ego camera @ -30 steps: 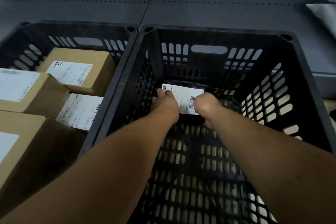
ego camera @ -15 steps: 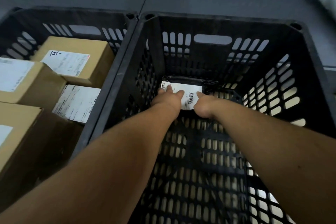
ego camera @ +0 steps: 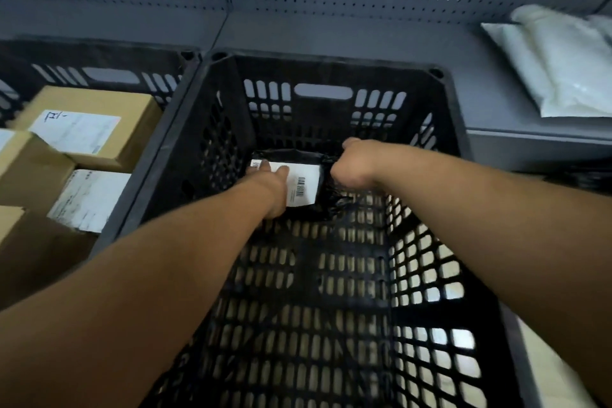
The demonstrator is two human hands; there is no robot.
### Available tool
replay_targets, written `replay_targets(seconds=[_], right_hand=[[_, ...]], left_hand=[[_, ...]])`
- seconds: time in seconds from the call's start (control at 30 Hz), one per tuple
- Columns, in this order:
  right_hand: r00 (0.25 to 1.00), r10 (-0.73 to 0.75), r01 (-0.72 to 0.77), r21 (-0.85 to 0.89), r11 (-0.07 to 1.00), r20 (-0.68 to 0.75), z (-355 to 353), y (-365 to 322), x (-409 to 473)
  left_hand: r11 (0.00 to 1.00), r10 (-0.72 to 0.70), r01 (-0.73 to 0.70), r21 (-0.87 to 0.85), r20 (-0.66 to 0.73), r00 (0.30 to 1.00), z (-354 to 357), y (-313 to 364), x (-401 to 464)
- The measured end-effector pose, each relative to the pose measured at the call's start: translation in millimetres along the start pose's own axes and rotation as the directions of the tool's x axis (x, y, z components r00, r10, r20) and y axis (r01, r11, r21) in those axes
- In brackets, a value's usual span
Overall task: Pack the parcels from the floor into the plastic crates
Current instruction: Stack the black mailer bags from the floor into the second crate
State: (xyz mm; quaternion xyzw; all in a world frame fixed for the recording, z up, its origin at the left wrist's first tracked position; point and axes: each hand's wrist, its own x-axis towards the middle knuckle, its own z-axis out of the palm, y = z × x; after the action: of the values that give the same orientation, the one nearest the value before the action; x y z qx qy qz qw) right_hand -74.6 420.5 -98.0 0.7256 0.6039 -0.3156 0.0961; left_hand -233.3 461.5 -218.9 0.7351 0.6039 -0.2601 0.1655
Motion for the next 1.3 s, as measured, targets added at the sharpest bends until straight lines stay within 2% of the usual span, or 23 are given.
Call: replay_targets(seconds=[0.17,0.27,0.33,0.4,0.5,0.63,0.73,0.97,1.07,1.3], right_hand=[[0.972,-0.111,0.146,0.163,0.976,-0.206,-30,20,-47],[0.902,-0.190,0.299,0.244,0.922,-0.389,-43,42,-75],[0.834,-0.197,0.353,0.226,0.908,-0.515,-52,64,-94],[0.778,-0.168,0.362,0.213,0.907,-0.605,-61,92,-113],[0.756,-0.097,0.340,0.262,0.903,-0.648,-68,140,-137],[0.769,-0.043,0.268,0.260,0.928,-0.638,-62,204,-161],[0.786,-0.002,0.204,0.256,0.945,-0.618,-52,247,-178],[0.867,0.142,0.005,0.293,0.956,-0.478,-5,355,-216],[0.904,0.216,-0.092,0.325,0.941,-0.369,27,398,-236],[0.927,0.347,-0.257,0.430,0.865,-0.143,97,468,-277]], left_hand=[[0.991,0.065,-0.074,-0.111,-0.083,0.994,-22,25,-18],[0.985,0.086,-0.103,-0.136,-0.124,0.989,-47,46,-36],[0.971,0.132,-0.171,-0.165,-0.223,0.966,-71,64,-52],[0.944,0.153,-0.253,-0.213,-0.397,0.905,-96,84,-72],[0.869,0.105,-0.373,-0.324,-0.617,0.780,-122,117,-106],[0.800,0.163,-0.521,-0.297,-0.728,0.665,-131,171,-139],[0.771,0.251,-0.588,-0.247,-0.730,0.636,-126,217,-158],[0.715,0.417,-0.667,-0.210,-0.638,0.647,-94,312,-198],[0.701,0.491,-0.682,-0.208,-0.552,0.674,-62,347,-211],[0.709,0.587,-0.649,-0.275,-0.279,0.760,38,414,-244]])
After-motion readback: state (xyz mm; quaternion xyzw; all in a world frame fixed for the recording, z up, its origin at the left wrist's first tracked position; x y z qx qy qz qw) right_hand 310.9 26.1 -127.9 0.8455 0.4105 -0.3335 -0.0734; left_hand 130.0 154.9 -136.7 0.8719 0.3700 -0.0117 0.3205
